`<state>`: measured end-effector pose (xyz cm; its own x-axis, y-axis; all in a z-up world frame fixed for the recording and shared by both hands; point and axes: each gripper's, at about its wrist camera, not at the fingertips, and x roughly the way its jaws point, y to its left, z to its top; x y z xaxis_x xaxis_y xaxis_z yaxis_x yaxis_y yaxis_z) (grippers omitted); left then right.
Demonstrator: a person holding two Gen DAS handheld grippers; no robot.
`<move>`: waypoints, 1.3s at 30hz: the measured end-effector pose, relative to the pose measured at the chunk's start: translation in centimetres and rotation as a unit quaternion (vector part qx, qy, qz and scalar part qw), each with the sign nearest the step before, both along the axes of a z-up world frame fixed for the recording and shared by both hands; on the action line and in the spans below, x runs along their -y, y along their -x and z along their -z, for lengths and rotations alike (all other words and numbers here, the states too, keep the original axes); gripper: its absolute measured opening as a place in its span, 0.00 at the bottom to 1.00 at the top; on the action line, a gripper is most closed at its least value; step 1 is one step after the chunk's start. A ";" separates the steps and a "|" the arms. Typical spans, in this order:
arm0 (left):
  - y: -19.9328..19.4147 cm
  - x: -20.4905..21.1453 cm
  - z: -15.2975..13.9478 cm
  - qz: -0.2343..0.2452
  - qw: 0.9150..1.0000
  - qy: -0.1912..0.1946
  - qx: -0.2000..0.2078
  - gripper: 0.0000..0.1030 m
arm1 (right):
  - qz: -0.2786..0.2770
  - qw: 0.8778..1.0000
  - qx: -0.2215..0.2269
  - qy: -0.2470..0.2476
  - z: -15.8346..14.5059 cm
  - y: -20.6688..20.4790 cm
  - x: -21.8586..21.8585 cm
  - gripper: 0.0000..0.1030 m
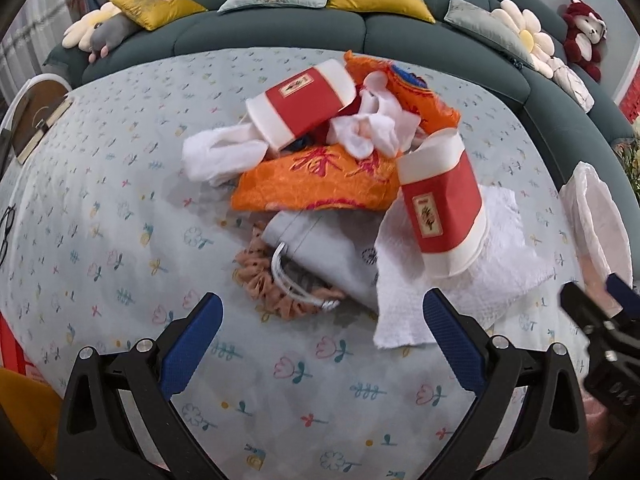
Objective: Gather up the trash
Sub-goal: 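Reach the right gripper to the white paper napkin and grasp it, then carry the napkin with the right gripper over the bin and open it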
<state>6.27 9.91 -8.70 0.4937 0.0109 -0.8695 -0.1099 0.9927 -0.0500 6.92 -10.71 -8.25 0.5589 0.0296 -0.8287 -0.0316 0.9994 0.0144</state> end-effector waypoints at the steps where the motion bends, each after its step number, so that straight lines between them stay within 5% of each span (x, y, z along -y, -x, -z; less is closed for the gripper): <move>1: -0.2 0.1 0.0 0.002 1.000 -0.001 0.001 0.93 | -0.003 1.000 -0.004 -0.003 0.3 -0.2 -0.1 0.87; 5: -1.1 -0.1 0.4 0.003 1.000 -0.015 0.003 0.91 | -0.019 1.000 -0.015 -0.005 1.4 -1.1 -1.3 0.85; 13: -3.0 -2.1 2.1 -0.014 0.999 0.035 -0.023 0.59 | -0.058 0.997 -0.041 -0.004 3.8 -2.3 -4.0 0.65; 18: -3.2 -1.7 2.1 0.001 0.999 0.040 -0.023 0.27 | -0.072 0.995 -0.059 -0.017 4.7 -2.6 -4.3 0.20; 21: -3.2 -1.6 1.6 0.001 0.999 0.043 -0.019 0.11 | -0.075 0.995 -0.057 -0.028 4.5 -2.5 -4.0 0.03; 39: 0.2 0.6 -6.3 0.058 0.995 0.052 0.057 0.03 | -0.021 0.996 0.047 -0.077 -4.7 1.2 1.2 0.02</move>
